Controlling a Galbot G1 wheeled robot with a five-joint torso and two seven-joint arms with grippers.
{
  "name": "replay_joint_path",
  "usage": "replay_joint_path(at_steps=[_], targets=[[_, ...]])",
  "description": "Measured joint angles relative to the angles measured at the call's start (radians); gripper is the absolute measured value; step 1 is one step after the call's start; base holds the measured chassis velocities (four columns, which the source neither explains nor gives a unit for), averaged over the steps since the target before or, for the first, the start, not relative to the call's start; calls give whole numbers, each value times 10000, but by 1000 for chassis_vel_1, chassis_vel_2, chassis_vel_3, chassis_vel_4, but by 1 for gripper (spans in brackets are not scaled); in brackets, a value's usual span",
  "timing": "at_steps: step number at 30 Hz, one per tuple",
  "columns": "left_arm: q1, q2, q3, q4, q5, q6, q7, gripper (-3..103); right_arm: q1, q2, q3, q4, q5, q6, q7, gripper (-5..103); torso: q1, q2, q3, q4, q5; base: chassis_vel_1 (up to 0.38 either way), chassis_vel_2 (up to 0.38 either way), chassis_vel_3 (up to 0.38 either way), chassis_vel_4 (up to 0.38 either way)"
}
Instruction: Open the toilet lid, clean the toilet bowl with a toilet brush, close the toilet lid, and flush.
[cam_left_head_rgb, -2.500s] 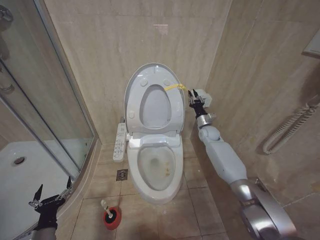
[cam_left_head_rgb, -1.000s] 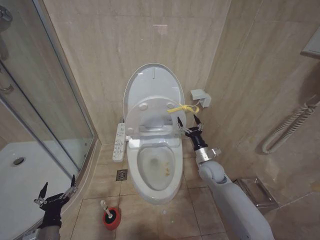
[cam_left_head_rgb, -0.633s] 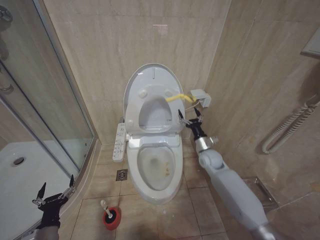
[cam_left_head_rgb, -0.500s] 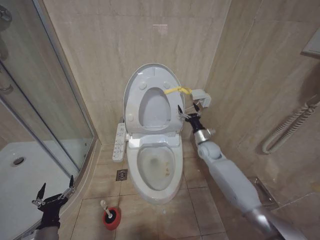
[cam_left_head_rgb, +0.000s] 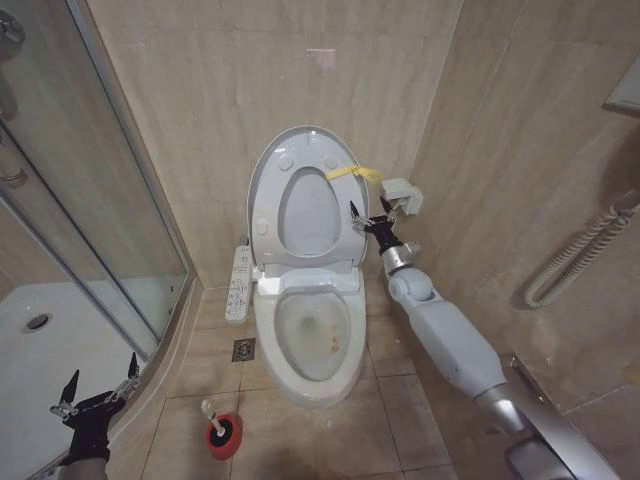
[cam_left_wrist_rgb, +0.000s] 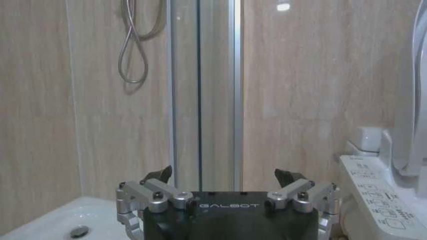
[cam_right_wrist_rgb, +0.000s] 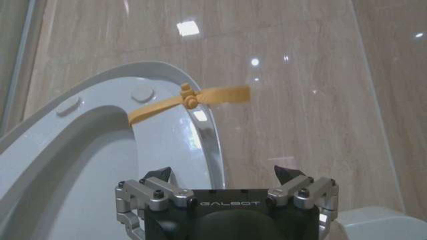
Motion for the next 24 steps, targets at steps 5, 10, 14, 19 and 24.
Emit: replay_joint_path(at_steps=[5, 10, 14, 19, 24], targets=[[-27, -11, 95, -26, 29, 15, 3, 100, -615, -212, 255, 710, 9, 148, 15, 100, -1, 0, 0, -2, 1, 0, 0, 0, 0], [-76, 62, 166, -27, 43, 42, 3, 100, -2005, -684, 844, 2577, 165, 215, 154, 100, -1, 0, 0, 1, -1, 0, 0, 0, 0], [-75, 134, 218, -29, 31, 44, 3, 100, -3369, -1072, 1332, 4073, 318, 228, 319, 100, -2, 0, -1, -1, 0, 0, 0, 0, 0], [-89, 158, 308, -123, 8, 42, 0, 100, -5208, -1558, 1942, 6001, 375, 231, 636, 100, -2, 1, -2, 0, 0, 0, 0, 0, 0], [-261, 192, 582, -245, 2, 43, 0, 100, -7167, -1874, 2988, 7506, 263, 153, 835, 100, -2, 1, -2, 0, -1, 0, 0, 0, 0]])
